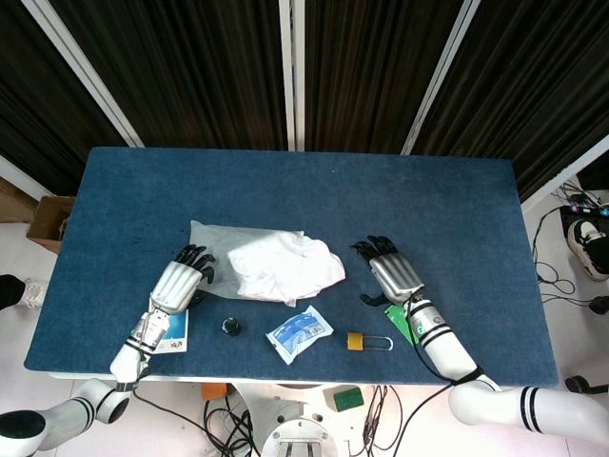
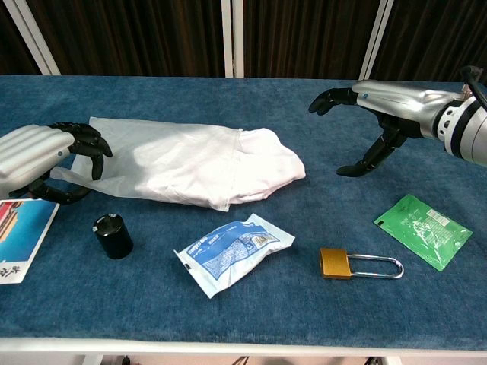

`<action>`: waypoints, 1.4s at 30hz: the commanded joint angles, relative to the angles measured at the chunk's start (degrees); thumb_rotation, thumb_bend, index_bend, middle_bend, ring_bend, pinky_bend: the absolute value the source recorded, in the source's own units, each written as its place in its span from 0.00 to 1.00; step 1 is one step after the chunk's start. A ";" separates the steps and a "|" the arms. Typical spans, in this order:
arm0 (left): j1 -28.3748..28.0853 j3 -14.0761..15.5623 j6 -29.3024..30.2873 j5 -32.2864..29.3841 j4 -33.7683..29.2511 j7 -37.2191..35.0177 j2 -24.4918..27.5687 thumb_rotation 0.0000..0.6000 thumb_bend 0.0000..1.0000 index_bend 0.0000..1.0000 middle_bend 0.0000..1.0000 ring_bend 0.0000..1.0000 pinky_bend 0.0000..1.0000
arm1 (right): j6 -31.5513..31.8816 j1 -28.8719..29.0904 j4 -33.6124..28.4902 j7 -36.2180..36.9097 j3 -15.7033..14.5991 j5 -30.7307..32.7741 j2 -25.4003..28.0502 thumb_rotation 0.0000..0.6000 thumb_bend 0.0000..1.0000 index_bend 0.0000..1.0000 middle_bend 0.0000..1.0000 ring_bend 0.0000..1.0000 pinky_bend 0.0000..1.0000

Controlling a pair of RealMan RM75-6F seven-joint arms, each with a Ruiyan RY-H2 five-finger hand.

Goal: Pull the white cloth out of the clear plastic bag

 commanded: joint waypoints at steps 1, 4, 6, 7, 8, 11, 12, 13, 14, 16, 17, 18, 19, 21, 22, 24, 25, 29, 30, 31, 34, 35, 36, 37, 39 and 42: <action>-0.11 -0.04 0.44 0.23 0.73 -1.41 -0.86 1.00 0.47 0.62 0.31 0.16 0.16 | 0.17 -0.09 0.61 0.46 -0.04 0.80 -0.66 1.00 0.18 0.16 0.14 0.00 0.08; -0.27 0.13 0.50 0.52 1.09 -1.64 -1.18 1.00 0.47 0.62 0.31 0.16 0.16 | 0.09 0.11 1.79 0.80 -0.20 1.16 -2.11 1.00 0.17 0.16 0.14 0.00 0.07; -0.30 0.12 0.55 0.52 1.05 -1.79 -1.27 1.00 0.47 0.62 0.31 0.16 0.16 | -0.04 0.34 2.38 0.75 -0.36 1.24 -2.93 1.00 0.16 0.16 0.14 0.00 0.07; -0.29 0.13 0.54 0.50 1.01 -1.92 -1.28 1.00 0.47 0.62 0.31 0.16 0.16 | -0.03 0.51 2.77 0.54 -0.46 1.20 -3.45 1.00 0.15 0.16 0.14 0.00 0.07; -0.29 0.12 0.51 0.46 0.96 -1.98 -1.26 1.00 0.47 0.62 0.31 0.16 0.16 | 0.05 0.63 3.03 0.38 -0.49 1.17 -3.84 1.00 0.14 0.16 0.14 0.00 0.07; -0.27 0.06 0.48 0.34 0.76 -2.19 -1.17 1.00 0.47 0.62 0.31 0.16 0.16 | 0.61 0.99 4.07 -0.31 -0.47 1.13 -5.19 1.00 0.13 0.16 0.14 0.00 0.07; -0.26 0.04 0.46 0.29 0.67 -2.30 -1.14 1.00 0.47 0.62 0.31 0.16 0.16 | 0.84 1.16 4.57 -0.71 -0.46 1.10 -5.70 1.00 0.13 0.16 0.14 0.00 0.07; -0.28 0.03 0.37 0.24 0.56 -2.43 -1.11 1.00 0.47 0.62 0.31 0.16 0.16 | 1.03 1.47 5.37 -1.37 -0.45 1.13 -6.46 1.00 0.13 0.16 0.14 0.00 0.07; -0.28 0.02 0.31 0.20 0.48 -2.46 -1.07 1.00 0.47 0.62 0.31 0.16 0.16 | 1.02 1.78 6.04 -1.90 -0.43 1.20 -7.09 1.00 0.13 0.16 0.14 0.00 0.07; -0.28 0.02 0.30 0.16 0.33 -2.38 -1.03 1.00 0.47 0.62 0.31 0.16 0.16 | 0.85 2.67 8.09 -3.12 -0.26 1.49 -8.89 1.00 0.13 0.16 0.14 0.00 0.07; -0.26 0.00 0.28 0.12 0.29 -2.31 -1.01 1.00 0.47 0.62 0.31 0.16 0.16 | 0.83 3.10 9.20 -3.63 -0.18 1.46 -9.85 1.00 0.13 0.16 0.14 0.00 0.07; -0.24 -0.03 0.26 0.06 0.24 -2.29 -1.01 1.00 0.47 0.62 0.31 0.16 0.16 | 0.84 3.51 10.39 -4.12 -0.15 1.28 -10.83 1.00 0.14 0.16 0.14 0.00 0.07; -0.17 -0.06 0.23 -0.06 0.16 -2.28 -1.01 1.00 0.47 0.62 0.31 0.16 0.16 | 0.97 4.00 12.07 -4.65 -0.16 0.79 -12.20 1.00 0.14 0.16 0.14 0.00 0.07; -0.08 -0.14 0.06 -0.31 0.10 -2.35 -1.01 1.00 0.47 0.62 0.31 0.16 0.16 | 1.43 4.53 14.83 -4.67 -0.23 -0.72 -14.46 1.00 0.14 0.18 0.14 0.00 0.06; -0.05 -0.18 -0.07 -0.44 0.09 -2.41 -1.00 1.00 0.47 0.62 0.31 0.16 0.16 | 1.65 4.72 16.24 -4.47 -0.34 -1.56 -15.58 1.00 0.14 0.20 0.14 0.00 0.06; -0.01 -0.28 -0.37 -0.72 0.05 -2.60 -0.98 1.00 0.47 0.62 0.31 0.16 0.16 | 2.39 5.04 19.63 -3.30 -0.53 -4.05 -18.23 1.00 0.15 0.22 0.14 0.00 0.06; 0.00 -0.31 -0.44 -0.79 0.00 -2.70 -0.94 1.00 0.47 0.62 0.31 0.16 0.16 | 2.70 5.15 21.11 -2.84 -0.66 -5.06 -19.29 1.00 0.15 0.24 0.14 0.00 0.06; 0.04 -0.40 -0.60 -1.00 -0.14 -2.91 -0.76 1.00 0.47 0.62 0.31 0.16 0.16 | 4.78 5.57 29.34 -0.47 -1.09 -9.74 -24.80 1.00 0.18 0.33 0.18 0.00 0.06; 0.05 -0.42 -0.64 -1.05 -0.17 -2.94 -0.72 1.00 0.47 0.62 0.31 0.16 0.16 | 5.04 5.67 31.10 -0.10 -1.16 -10.44 -25.91 1.00 0.19 0.35 0.19 0.00 0.06; 0.07 -0.45 -0.67 -1.10 -0.24 -3.00 -0.68 1.00 0.47 0.62 0.31 0.16 0.16 | 5.32 5.77 32.83 0.36 -1.18 -11.14 -27.03 1.00 0.20 0.36 0.20 0.00 0.06; 0.08 -0.53 -0.89 -1.30 -0.36 -3.15 -0.53 1.00 0.47 0.62 0.31 0.16 0.16 | 5.26 6.22 38.51 1.05 -1.00 -12.40 -30.45 1.00 0.25 0.41 0.22 0.00 0.06; 0.08 -0.56 -0.97 -1.36 -0.35 -3.18 -0.51 1.00 0.47 0.62 0.31 0.16 0.16 | 4.94 6.38 39.82 0.89 -0.89 -12.44 -31.19 1.00 0.27 0.42 0.22 0.00 0.06; 0.06 -0.60 -1.06 -1.42 -0.34 -3.22 -0.49 1.00 0.47 0.62 0.31 0.16 0.16 | 4.64 6.54 41.00 0.79 -0.74 -12.48 -31.85 1.00 0.29 0.42 0.22 0.00 0.06; 0.05 -0.64 -1.14 -1.50 -0.30 -3.26 -0.48 1.00 0.47 0.62 0.31 0.16 0.16 | 4.48 6.69 42.09 0.83 -0.54 -12.59 -32.48 1.00 0.32 0.44 0.23 0.00 0.06; 0.03 -0.84 -1.27 -1.73 -0.13 -3.41 -0.50 1.00 0.47 0.62 0.31 0.16 0.16 | 4.80 6.93 44.60 1.48 0.02 -13.19 -33.85 1.00 0.42 0.49 0.25 0.02 0.06; 0.05 -1.26 -1.16 -2.10 0.13 -3.69 -0.42 1.00 0.47 0.62 0.31 0.16 0.16 | 6.46 6.93 48.11 3.89 0.83 -14.64 -35.22 1.00 0.61 0.67 0.31 0.07 0.07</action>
